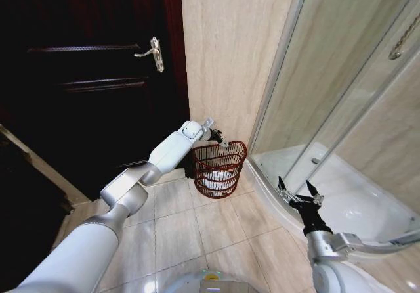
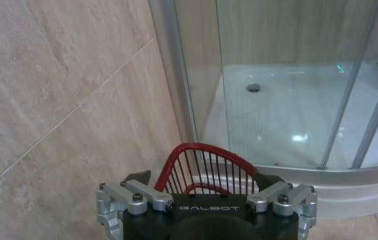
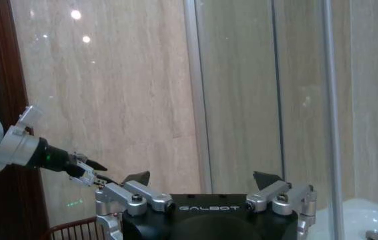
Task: Discard the used towel into the hamper.
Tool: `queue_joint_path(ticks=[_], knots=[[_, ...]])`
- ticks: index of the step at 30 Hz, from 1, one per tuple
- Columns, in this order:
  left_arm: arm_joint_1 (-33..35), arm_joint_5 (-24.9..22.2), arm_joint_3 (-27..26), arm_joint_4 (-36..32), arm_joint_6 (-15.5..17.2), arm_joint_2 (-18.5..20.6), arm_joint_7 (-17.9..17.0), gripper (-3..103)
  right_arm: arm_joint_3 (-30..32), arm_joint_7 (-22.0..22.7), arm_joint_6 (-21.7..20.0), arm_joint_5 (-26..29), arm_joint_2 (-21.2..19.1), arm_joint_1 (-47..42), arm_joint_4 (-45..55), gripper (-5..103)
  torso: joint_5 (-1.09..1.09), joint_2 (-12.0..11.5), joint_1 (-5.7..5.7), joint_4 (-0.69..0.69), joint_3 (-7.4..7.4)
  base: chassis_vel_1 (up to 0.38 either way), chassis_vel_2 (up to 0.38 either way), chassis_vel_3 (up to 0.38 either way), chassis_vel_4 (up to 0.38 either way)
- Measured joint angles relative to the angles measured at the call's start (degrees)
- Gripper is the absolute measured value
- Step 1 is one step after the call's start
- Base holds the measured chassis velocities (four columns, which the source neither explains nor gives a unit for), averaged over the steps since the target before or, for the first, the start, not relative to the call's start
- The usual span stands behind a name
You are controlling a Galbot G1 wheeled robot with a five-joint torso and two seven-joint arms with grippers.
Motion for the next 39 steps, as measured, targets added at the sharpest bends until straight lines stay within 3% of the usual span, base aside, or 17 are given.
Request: queue_joint_path(ticks=[7,10,12,13,17,18,20,21,24,25,28,29,33,36,38,39], knots=[[0.26,0.5,0.15,-0.14,-1.25,-0.04,-2.19,100,0.02,0.15,-0.3,0.07,0.0,0.49,-0.05,100,0.0,0.0,0.0,0.0,0.0,0.0,0.0,0.0,0.0],[1.26,0.6,-0.9,-1.83,-1.58,0.14,-5.06,100,-0.01,0.2,-0.5,0.08,0.0,0.59,0.03,100,0.0,0.0,0.0,-0.01,0.0,0.0,0.0,0.0,0.0],[4.01,-0.65,-1.76,-6.83,-3.33,1.82,-10.51,100,-0.18,0.15,-0.55,0.08,0.0,0.95,0.09,100,0.0,0.0,0.01,-0.01,0.01,0.0,0.0,0.0,0.0],[4.01,-0.65,-1.76,-6.83,-3.33,1.82,-10.51,100,-0.18,0.15,-0.55,0.08,0.0,0.95,0.09,100,0.0,0.0,0.01,-0.01,0.01,0.0,0.0,0.0,0.0],[12.61,-2.63,-6.97,-20.37,-6.55,6.05,-22.56,100,-0.34,0.08,-0.68,0.07,0.0,1.35,0.14,100,0.0,0.0,0.0,-0.01,0.01,0.0,0.0,0.0,0.0],[12.61,-2.63,-6.97,-20.37,-6.55,6.05,-22.56,100,-0.34,0.08,-0.68,0.07,0.0,1.35,0.14,100,0.0,0.0,0.0,-0.01,0.01,0.0,0.0,0.0,0.0],[20.87,-0.68,-13.45,-28.99,-7.54,8.06,-28.05,100,-0.4,0.01,-0.82,-0.01,0.01,1.08,0.36,100,0.0,0.01,0.0,0.0,-0.01,0.0,0.0,0.0,0.0],[20.87,-0.68,-13.45,-28.99,-7.54,8.06,-28.05,100,-0.4,0.01,-0.82,-0.01,0.01,1.08,0.36,100,0.0,0.01,0.0,0.0,-0.01,0.0,0.0,0.0,0.0],[32.37,1.02,-20.85,-38.57,-11.72,9.84,-36.04,100,-0.44,-0.5,-0.81,-0.45,0.0,0.67,-0.08,100,-0.01,0.02,-0.01,0.01,-0.01,0.0,0.0,0.0,0.0],[32.37,1.02,-20.85,-38.57,-11.72,9.84,-36.04,100,-0.44,-0.5,-0.81,-0.45,0.0,0.67,-0.08,100,-0.01,0.02,-0.01,0.01,-0.01,0.0,0.0,0.0,0.0],[43.33,2.72,-27.1,-46.34,-15.67,11.27,-42.96,100,-0.74,-0.72,-0.63,-0.88,0.0,0.47,-0.27,100,-0.04,0.01,0.0,0.0,-0.01,0.0,0.0,0.0,0.0],[43.33,2.72,-27.1,-46.34,-15.67,11.27,-42.96,100,-0.74,-0.72,-0.63,-0.88,0.0,0.47,-0.27,100,-0.04,0.01,0.0,0.0,-0.01,0.0,0.0,0.0,0.0],[54.57,5.96,-36.94,-54.05,-19.66,10.72,-49.56,100,-1.15,-0.73,-0.38,-1.49,0.0,0.67,-0.16,100,-0.01,0.01,0.0,0.0,-0.01,0.0,0.0,0.0,0.0],[56.71,6.35,-38.76,-55.43,-19.99,10.18,-49.88,100,-1.19,-0.73,-0.13,-1.83,0.0,0.75,-0.25,100,-0.01,0.01,-0.01,0.0,-0.01,0.0,0.0,0.0,0.0],[64.82,7.47,-43.96,-59.29,-21.74,8.39,-49.77,100,-1.26,-0.92,1.17,-3.47,0.0,0.93,-1.17,100,-0.02,0.01,0.0,-0.01,-0.01,0.0,0.0,0.0,0.0],[64.82,7.47,-43.96,-59.29,-21.74,8.39,-49.77,100,-1.26,-0.92,1.17,-3.47,0.0,0.93,-1.17,100,-0.02,0.01,0.0,-0.01,-0.01,0.0,0.0,0.0,0.0]])
